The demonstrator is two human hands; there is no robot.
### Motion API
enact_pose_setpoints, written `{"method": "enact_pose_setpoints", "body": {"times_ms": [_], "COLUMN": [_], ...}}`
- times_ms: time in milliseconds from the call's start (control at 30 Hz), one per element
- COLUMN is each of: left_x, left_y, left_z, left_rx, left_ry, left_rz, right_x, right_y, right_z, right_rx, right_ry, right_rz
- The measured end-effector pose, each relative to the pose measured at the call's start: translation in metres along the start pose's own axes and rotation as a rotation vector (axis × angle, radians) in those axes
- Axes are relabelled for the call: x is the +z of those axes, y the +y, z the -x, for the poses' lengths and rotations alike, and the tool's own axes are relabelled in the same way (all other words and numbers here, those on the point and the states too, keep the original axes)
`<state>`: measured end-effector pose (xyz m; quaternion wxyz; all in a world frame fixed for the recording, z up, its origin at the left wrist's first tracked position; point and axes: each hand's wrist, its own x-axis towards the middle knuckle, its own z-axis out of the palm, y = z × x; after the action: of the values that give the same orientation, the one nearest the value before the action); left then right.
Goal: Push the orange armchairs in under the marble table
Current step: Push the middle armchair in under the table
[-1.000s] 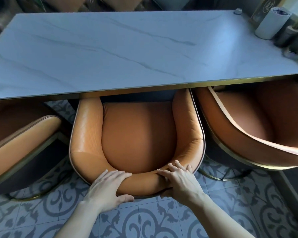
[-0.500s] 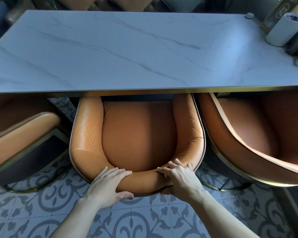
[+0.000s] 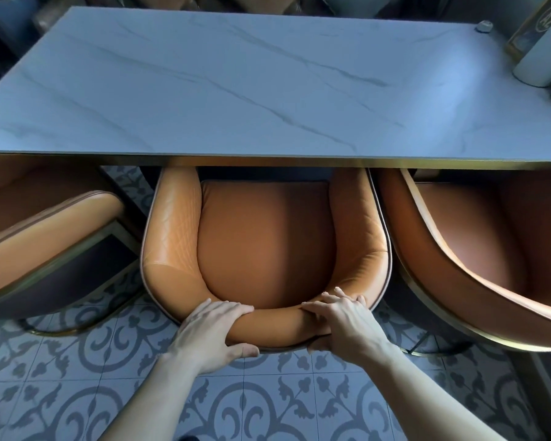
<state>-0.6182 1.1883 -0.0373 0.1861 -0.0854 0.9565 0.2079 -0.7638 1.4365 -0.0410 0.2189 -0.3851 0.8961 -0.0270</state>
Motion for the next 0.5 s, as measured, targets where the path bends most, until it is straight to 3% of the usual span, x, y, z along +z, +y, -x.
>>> {"method": "enact_pose_setpoints", "body": {"times_ms": [333, 500], "left_x": [0.006, 0.011], "left_y": [0.003, 0.015], "left_z": [-0.001, 0.011], "left_rx": [-0.021, -0.076], "left_ry": [-0.063, 0.032], "left_rz": [-0.019, -0.069], "right_x": [0.0, 0.007], "right_y": [-0.004, -0.007], "right_z": [0.011, 0.019], "right_rx": [0.05, 0.065], "right_ry": [-0.007, -0.017], "right_rz": [0.009, 0.005]}}
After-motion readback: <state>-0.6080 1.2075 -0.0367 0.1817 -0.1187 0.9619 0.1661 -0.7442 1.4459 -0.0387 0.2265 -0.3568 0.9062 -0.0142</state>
